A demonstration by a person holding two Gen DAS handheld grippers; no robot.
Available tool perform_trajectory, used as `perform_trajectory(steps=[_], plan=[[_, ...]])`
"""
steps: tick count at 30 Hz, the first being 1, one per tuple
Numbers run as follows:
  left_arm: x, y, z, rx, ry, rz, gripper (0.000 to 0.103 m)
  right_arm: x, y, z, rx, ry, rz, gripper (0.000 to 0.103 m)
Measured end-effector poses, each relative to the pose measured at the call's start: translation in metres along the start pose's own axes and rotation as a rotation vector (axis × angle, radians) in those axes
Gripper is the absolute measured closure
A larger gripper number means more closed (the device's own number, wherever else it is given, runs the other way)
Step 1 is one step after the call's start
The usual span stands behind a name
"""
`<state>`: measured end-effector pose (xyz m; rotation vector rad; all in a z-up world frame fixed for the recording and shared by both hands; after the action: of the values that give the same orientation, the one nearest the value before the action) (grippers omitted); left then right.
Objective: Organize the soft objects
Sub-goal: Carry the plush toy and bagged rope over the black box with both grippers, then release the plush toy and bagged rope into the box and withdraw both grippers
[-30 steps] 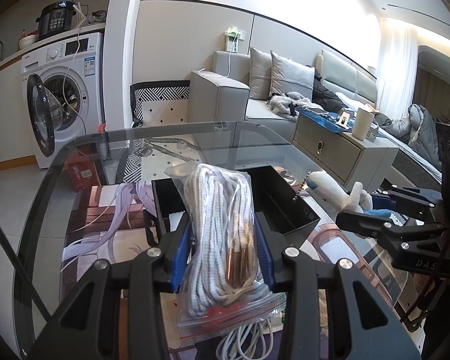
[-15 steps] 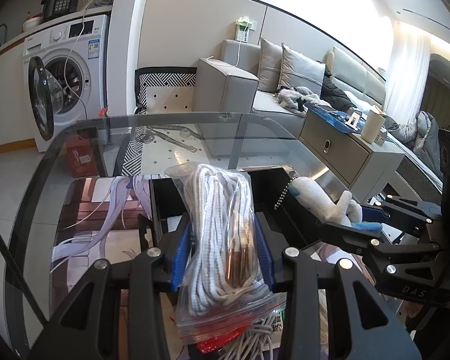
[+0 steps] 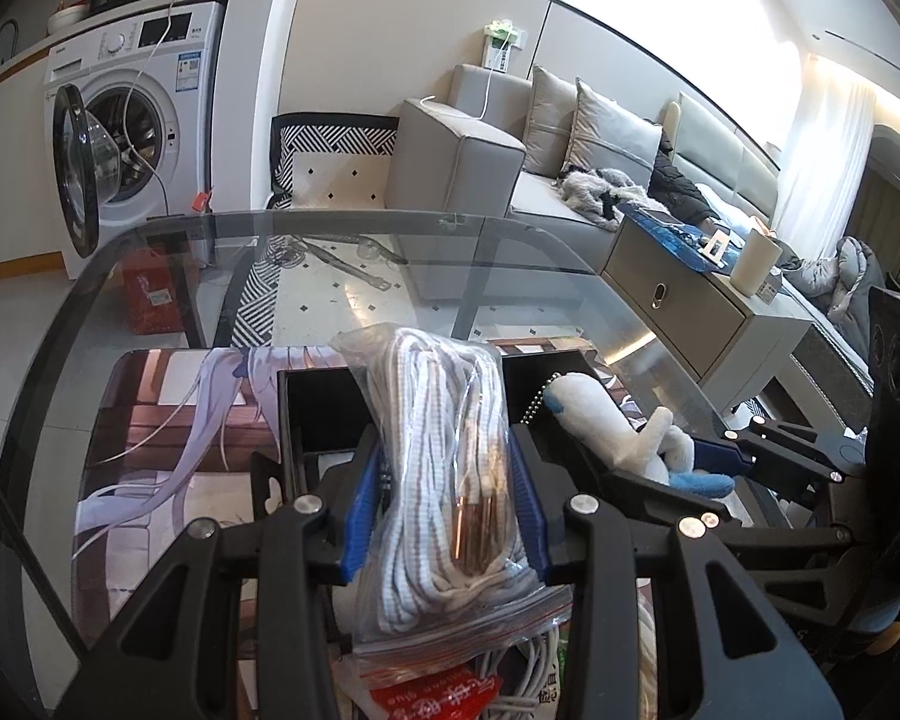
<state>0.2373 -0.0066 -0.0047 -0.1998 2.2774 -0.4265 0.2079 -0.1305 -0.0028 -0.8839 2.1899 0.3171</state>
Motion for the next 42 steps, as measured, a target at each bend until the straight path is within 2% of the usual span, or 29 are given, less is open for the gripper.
perform_trajectory(steps=[15, 16, 19, 21, 23, 25, 27, 29, 31, 34, 38, 42], plan=[[0.002, 0.008, 0.026, -0.024, 0.080, -0.029, 0.062, -0.004, -0.004, 0.021, 0.027, 0.032, -0.030, 0.066], [0.003, 0.008, 0.026, -0.026, 0.078, -0.030, 0.061, -0.005, -0.003, 0.021, 0.031, 0.025, -0.039, 0.064], [0.004, 0.010, 0.025, -0.035, 0.067, -0.026, 0.052, -0.008, 0.000, 0.016, 0.037, -0.025, -0.074, 0.046], [0.006, 0.009, 0.021, -0.039, 0.052, -0.008, 0.048, -0.009, 0.002, 0.011, 0.048, -0.051, -0.096, 0.045], [0.008, 0.007, 0.016, -0.037, 0.040, 0.008, 0.040, -0.005, 0.001, 0.007, 0.048, -0.050, -0.101, 0.042], [0.009, 0.006, 0.009, -0.046, 0.024, 0.025, 0.039, -0.003, -0.003, 0.005, 0.059, -0.047, -0.093, 0.039], [0.010, 0.005, 0.002, -0.043, 0.011, 0.036, 0.028, 0.000, -0.006, 0.000, 0.060, -0.053, -0.077, 0.033], [0.010, 0.004, -0.005, -0.032, -0.006, 0.040, 0.015, 0.002, -0.009, -0.007, 0.061, -0.065, -0.056, 0.019], [0.010, 0.006, -0.013, -0.057, -0.031, 0.046, 0.004, 0.003, -0.011, -0.013, 0.057, -0.078, -0.037, 0.012], [0.011, 0.007, -0.026, -0.032, -0.058, 0.042, 0.002, 0.009, -0.012, -0.023, 0.036, -0.086, -0.004, 0.001], [0.015, 0.006, -0.042, -0.014, -0.084, 0.057, 0.000, 0.017, -0.009, -0.033, 0.032, -0.089, 0.008, 0.001], [0.021, 0.012, -0.056, -0.042, -0.113, 0.070, 0.000, 0.026, -0.002, -0.040, 0.039, -0.090, 0.000, 0.001]])
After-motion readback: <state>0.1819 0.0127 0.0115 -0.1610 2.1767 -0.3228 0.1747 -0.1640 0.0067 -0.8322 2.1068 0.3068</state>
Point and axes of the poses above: each gripper's, at about its wrist camera, not at the fingertips, and z roughly the way its jaws point, y to its left, x to its underside, the point moved 8 cm from there along z, roughly the way its jaws point, and after that the axes turned 9 degrees about -z, right-handed, at the moved point
